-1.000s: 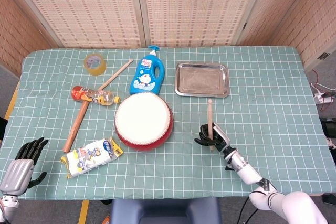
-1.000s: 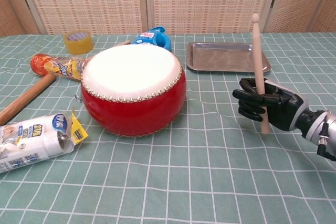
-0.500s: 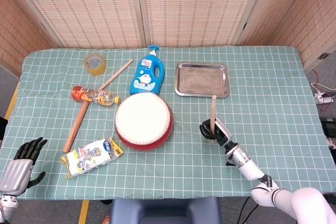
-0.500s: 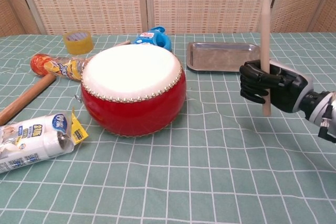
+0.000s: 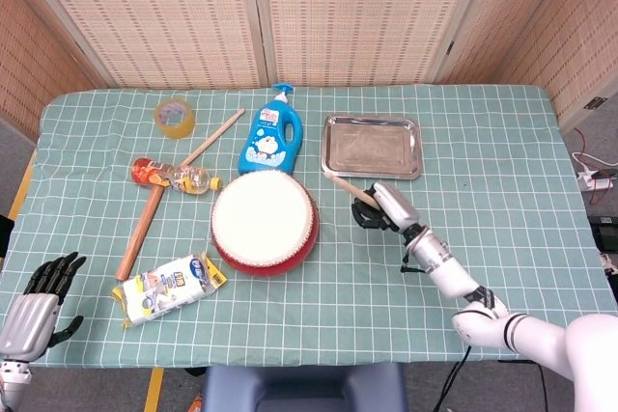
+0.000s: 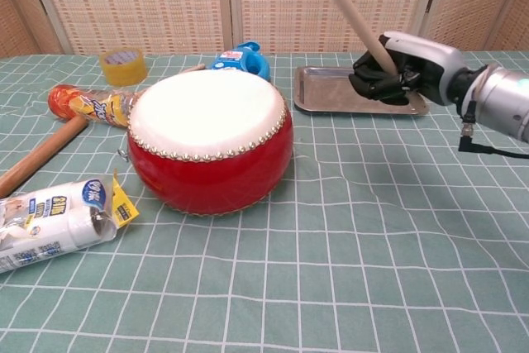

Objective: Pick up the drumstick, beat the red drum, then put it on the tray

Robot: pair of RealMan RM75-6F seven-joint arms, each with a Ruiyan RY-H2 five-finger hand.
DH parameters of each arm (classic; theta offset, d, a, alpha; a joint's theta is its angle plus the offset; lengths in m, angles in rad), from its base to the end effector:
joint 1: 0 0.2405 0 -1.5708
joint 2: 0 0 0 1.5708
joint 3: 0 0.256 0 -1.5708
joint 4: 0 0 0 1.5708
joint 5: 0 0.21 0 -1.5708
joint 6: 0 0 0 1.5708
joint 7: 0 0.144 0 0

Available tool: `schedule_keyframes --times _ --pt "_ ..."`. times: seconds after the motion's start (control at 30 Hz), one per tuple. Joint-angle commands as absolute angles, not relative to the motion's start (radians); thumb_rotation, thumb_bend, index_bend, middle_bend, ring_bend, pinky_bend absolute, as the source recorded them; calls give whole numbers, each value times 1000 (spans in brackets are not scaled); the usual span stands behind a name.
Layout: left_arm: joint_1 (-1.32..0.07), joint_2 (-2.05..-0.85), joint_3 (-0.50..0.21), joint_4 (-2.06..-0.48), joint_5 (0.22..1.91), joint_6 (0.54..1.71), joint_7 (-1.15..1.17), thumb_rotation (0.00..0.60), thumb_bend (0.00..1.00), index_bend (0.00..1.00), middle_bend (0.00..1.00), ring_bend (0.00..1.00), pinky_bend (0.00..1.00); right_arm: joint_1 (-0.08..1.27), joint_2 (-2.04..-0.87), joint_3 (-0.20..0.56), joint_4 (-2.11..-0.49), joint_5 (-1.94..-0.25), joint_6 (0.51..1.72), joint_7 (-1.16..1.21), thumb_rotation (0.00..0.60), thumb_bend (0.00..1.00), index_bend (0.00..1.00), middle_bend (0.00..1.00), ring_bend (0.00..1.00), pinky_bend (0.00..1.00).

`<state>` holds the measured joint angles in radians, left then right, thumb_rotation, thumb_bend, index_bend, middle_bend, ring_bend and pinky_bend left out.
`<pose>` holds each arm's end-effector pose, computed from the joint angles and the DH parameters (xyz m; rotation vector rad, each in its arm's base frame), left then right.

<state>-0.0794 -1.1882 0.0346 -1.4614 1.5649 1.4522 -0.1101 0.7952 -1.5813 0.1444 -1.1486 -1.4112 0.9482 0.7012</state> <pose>-0.3355 0.1622 0.1319 -1.4839 -0.9926 -0.8743 -0.1653 -0.3853 -0.0048 1.6859 -1.5076 1.4036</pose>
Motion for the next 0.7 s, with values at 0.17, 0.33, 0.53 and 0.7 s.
schedule_keyframes --times 0.17,0.33,0.53,0.7 --pt "-71 -1190 38 -1449 1563 1460 -124 600 231 67 0 0 0 1021 -1588 235 -1240 -1033 799 -249 600 1000 1000 1000 1000 1000" --pt "-68 -1193 40 -1440 1565 1462 -134 600 230 67 0 0 0 1076 -1651 207 -1187 -992 831 -489 600 1000 1000 1000 1000 1000" --pt "-67 -1197 40 -1427 1563 1461 -147 600 231 67 0 0 0 1109 -1678 150 -1146 -1029 849 -676 600 1000 1000 1000 1000 1000" --pt "-67 -1202 41 -1417 1563 1458 -156 600 230 67 0 0 0 1102 -1676 151 -1163 -1016 876 -741 600 1000 1000 1000 1000 1000"
